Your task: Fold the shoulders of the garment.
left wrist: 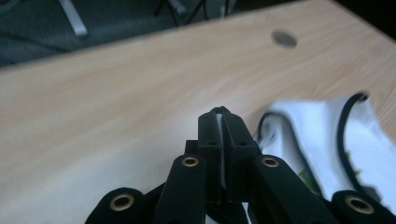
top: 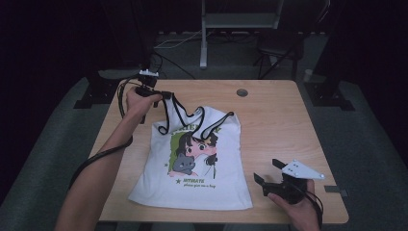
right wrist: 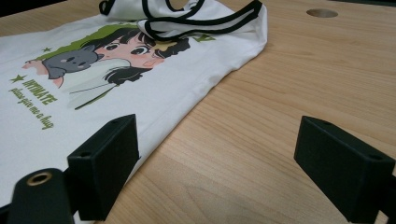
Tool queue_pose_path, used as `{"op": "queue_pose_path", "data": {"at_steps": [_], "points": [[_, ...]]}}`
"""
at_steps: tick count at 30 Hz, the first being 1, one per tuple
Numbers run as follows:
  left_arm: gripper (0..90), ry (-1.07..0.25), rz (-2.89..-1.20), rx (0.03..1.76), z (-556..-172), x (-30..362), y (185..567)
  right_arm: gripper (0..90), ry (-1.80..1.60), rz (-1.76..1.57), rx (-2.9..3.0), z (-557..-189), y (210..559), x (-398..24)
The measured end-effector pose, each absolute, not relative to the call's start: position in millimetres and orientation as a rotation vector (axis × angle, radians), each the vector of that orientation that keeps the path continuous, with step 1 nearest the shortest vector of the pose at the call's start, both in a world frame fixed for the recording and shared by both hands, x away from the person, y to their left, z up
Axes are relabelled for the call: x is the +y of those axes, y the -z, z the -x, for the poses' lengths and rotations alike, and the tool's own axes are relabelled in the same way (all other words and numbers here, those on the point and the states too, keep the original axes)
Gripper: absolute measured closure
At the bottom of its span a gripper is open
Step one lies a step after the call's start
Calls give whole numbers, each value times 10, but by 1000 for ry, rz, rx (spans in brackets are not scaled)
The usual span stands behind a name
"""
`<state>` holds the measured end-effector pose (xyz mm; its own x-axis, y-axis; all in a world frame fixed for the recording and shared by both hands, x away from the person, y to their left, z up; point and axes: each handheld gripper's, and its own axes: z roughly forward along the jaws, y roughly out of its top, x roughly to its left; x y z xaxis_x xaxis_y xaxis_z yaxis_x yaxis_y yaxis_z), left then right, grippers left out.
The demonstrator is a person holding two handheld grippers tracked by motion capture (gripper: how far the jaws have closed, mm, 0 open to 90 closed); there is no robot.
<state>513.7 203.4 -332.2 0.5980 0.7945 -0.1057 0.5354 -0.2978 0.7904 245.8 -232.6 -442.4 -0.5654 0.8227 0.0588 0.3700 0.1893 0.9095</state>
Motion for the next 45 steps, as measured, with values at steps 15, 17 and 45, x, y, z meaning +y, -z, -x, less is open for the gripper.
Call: {"op": "queue_pose_path", "data": {"at_steps": [15, 17, 45], "points": [[873, -549, -2043, 838, -5165, 1724, 2711, 133, -1360, -1115, 2022, -2457, 4424, -2329], [872, -563, -2068, 813, -5143, 1695, 2716, 133, -1359, -1115, 2022, -2455, 4424, -2329], [871, -534, -2429, 392, -4266, 1394, 3486, 133, -1356, -1102, 2032, -2445, 4423, -2312]]}}
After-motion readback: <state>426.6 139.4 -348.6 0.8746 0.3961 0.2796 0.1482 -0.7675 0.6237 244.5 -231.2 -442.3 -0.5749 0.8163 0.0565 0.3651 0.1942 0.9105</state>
